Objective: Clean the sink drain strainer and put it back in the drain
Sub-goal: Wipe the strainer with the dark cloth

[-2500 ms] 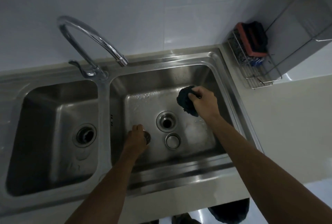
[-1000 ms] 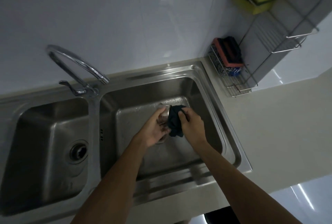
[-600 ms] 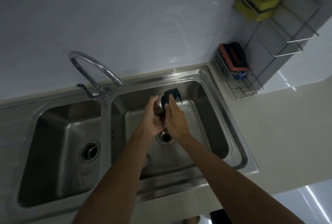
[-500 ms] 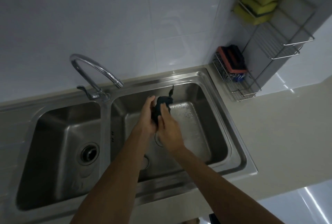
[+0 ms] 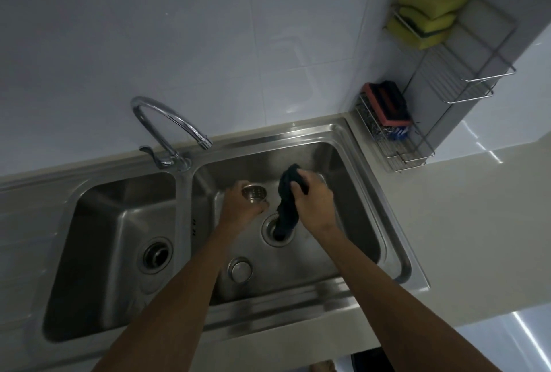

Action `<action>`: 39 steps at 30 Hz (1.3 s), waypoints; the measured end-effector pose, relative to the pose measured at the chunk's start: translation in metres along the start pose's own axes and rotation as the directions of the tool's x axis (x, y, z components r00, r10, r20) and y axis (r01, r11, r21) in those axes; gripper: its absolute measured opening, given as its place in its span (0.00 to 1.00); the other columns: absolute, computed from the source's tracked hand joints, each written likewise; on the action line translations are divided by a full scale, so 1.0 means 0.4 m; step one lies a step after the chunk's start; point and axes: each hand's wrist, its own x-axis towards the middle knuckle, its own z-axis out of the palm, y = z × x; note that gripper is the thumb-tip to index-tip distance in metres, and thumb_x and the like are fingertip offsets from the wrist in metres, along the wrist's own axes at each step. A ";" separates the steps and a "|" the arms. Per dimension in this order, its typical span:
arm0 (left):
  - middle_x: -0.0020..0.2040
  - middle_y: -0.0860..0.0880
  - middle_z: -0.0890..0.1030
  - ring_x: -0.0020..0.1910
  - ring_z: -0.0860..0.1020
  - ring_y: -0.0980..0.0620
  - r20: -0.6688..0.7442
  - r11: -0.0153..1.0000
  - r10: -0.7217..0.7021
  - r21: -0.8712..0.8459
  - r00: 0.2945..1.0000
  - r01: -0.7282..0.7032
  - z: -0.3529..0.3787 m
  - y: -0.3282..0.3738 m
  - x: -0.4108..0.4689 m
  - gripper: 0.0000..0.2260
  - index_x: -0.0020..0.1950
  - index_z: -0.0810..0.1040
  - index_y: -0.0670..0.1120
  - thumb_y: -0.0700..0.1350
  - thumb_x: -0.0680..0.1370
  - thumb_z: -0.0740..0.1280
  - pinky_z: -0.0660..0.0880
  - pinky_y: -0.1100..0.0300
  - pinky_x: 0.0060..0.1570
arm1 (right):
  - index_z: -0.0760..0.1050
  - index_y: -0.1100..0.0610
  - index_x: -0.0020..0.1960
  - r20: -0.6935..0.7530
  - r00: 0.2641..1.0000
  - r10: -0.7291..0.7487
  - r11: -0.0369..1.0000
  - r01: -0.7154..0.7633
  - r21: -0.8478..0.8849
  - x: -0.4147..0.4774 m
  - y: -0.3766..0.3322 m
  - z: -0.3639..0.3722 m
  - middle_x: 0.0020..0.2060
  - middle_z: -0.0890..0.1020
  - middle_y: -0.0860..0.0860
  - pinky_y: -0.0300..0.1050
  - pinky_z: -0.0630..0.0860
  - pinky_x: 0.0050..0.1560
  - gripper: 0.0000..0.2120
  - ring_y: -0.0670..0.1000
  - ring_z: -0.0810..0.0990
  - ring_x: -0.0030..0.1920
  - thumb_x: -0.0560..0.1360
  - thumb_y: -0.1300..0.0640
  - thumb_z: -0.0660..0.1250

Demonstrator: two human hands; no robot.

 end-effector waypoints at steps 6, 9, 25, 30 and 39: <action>0.62 0.65 0.78 0.62 0.78 0.63 0.162 0.937 0.349 -0.029 0.923 -0.349 0.028 0.048 -0.033 0.40 0.76 0.61 0.61 0.53 0.69 0.79 0.75 0.64 0.59 | 0.78 0.60 0.64 0.314 0.899 -0.306 0.873 0.396 -0.284 -0.001 -0.042 0.031 0.56 0.82 0.58 0.44 0.76 0.55 0.14 0.57 0.82 0.55 0.80 0.62 0.65; 0.69 0.52 0.78 0.68 0.78 0.51 0.158 0.905 0.407 0.062 0.900 -0.420 0.032 0.061 -0.042 0.49 0.81 0.55 0.55 0.47 0.68 0.82 0.75 0.53 0.65 | 0.79 0.60 0.57 0.421 0.865 -0.275 0.689 0.482 -0.541 0.019 -0.053 0.032 0.50 0.84 0.57 0.49 0.79 0.49 0.11 0.57 0.83 0.50 0.78 0.66 0.62; 0.68 0.45 0.80 0.64 0.80 0.44 0.110 0.864 0.409 0.273 0.906 -0.423 0.025 0.146 -0.044 0.47 0.84 0.55 0.46 0.42 0.72 0.79 0.78 0.46 0.63 | 0.85 0.57 0.44 0.423 0.867 0.262 0.702 -0.473 0.533 0.121 -0.046 -0.006 0.38 0.87 0.53 0.44 0.82 0.40 0.06 0.52 0.85 0.40 0.75 0.65 0.72; 0.63 0.44 0.82 0.60 0.81 0.43 0.083 0.886 0.359 0.282 0.930 -0.367 0.044 0.177 -0.042 0.45 0.83 0.56 0.46 0.43 0.72 0.78 0.77 0.52 0.55 | 0.84 0.57 0.49 0.149 0.985 -0.082 0.991 0.097 -0.095 0.111 -0.046 0.007 0.41 0.86 0.50 0.33 0.75 0.40 0.06 0.47 0.83 0.40 0.75 0.61 0.69; 0.65 0.41 0.79 0.59 0.80 0.42 0.137 0.789 0.395 0.457 0.909 -0.412 0.088 0.142 -0.037 0.36 0.84 0.52 0.45 0.45 0.81 0.67 0.77 0.46 0.59 | 0.78 0.60 0.56 0.163 0.952 -0.258 0.867 0.302 -0.396 0.062 -0.023 0.026 0.44 0.84 0.59 0.46 0.75 0.38 0.10 0.60 0.83 0.42 0.78 0.65 0.63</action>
